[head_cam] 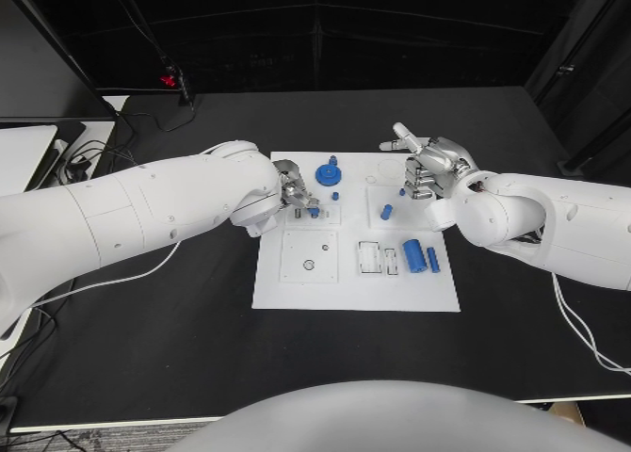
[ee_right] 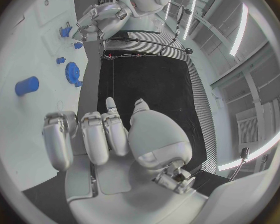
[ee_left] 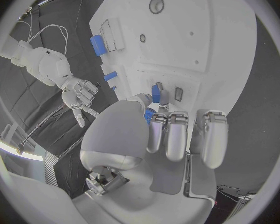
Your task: Assemble the parts on the task board
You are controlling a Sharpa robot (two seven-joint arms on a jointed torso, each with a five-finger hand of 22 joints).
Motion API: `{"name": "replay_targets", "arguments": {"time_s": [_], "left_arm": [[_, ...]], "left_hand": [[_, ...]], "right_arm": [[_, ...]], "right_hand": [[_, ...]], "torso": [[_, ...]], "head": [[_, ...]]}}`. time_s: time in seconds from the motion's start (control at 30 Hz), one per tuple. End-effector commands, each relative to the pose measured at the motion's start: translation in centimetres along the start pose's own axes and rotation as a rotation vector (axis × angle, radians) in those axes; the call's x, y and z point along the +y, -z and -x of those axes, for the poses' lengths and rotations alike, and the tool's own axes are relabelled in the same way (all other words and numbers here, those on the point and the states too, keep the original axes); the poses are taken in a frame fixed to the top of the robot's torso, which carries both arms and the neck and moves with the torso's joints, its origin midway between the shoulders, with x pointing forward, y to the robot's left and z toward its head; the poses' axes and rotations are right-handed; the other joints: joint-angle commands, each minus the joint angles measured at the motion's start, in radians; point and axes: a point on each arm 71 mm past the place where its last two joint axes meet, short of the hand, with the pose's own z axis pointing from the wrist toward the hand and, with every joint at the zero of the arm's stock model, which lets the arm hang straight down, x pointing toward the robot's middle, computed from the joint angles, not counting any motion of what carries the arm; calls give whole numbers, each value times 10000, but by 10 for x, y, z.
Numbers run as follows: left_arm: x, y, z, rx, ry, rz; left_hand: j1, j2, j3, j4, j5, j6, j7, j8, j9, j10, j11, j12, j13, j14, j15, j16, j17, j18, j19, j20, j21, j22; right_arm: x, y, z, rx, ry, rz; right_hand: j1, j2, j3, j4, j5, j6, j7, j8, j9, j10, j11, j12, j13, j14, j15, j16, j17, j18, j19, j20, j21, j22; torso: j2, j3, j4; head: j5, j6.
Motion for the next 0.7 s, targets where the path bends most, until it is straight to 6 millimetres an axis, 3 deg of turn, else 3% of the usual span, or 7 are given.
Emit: {"name": "replay_targets", "arguments": {"time_s": [0.03,0.7], "left_arm": [[5,-1,-5,340,-203,352],[9,-1,-3,253,-125,375]], "left_hand": [[32,102,43,-5,-42,-19,-86,1,-13,1043,37,35,2630,1031,-20,9,2634,-64,1043,9,31,2634],[34,102,59,-22,-43,-23,-93,-2,-17,1043,33,35,2630,1031,-19,9,2634,-64,1043,10,31,2634]], "right_arm": [[2,0,-1,101,-42,124],[2,0,-1,95,-41,124]], "right_hand": [[57,63,59,-13,68,-71,620,60,-14,1058,30,25,2632,1038,-12,25,2630,46,686,-47,-53,2449],[57,63,59,-13,68,-71,620,60,-14,1058,30,25,2632,1038,-12,25,2630,46,686,-47,-53,2449]], "torso": [[1,0,7],[-1,-6,-3]], "head": [[-14,-2],[16,19]]}}
